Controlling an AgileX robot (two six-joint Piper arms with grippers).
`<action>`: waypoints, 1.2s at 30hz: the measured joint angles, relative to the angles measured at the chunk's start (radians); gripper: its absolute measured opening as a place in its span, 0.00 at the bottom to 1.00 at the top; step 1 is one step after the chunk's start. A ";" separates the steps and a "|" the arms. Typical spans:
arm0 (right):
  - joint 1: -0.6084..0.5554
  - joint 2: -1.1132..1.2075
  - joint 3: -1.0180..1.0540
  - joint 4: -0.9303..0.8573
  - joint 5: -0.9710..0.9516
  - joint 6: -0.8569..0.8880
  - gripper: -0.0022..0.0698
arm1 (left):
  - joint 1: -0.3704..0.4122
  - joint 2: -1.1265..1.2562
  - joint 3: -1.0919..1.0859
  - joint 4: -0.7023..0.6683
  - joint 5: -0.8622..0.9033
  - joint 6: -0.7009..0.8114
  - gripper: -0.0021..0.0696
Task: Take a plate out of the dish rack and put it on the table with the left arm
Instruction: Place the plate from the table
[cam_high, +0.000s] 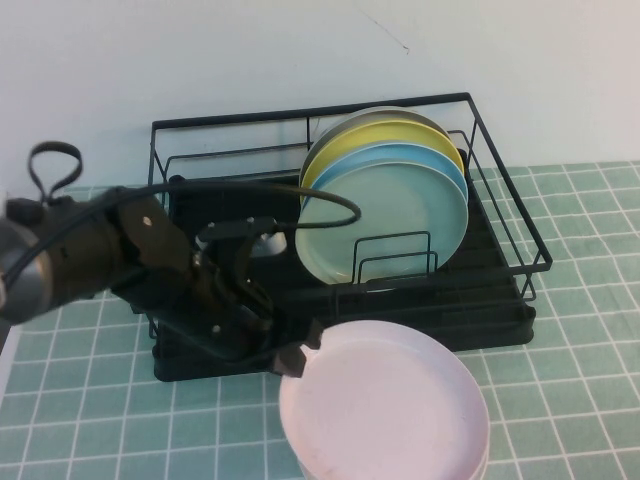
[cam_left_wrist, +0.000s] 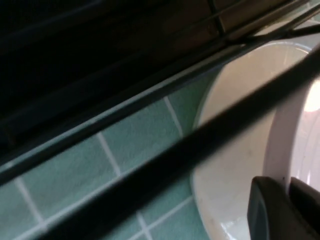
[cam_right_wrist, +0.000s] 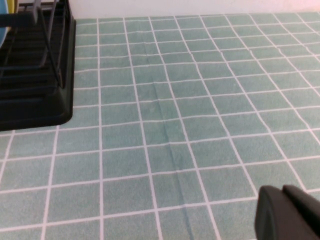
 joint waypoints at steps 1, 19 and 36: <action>0.000 0.000 0.000 0.000 0.000 0.000 0.03 | -0.005 0.013 0.000 -0.012 -0.010 0.019 0.03; 0.000 0.000 0.000 0.001 0.000 0.000 0.03 | -0.048 0.052 0.000 0.014 -0.116 0.071 0.08; 0.000 0.000 0.000 0.001 0.000 0.000 0.03 | -0.048 -0.126 0.000 0.124 -0.077 0.047 0.29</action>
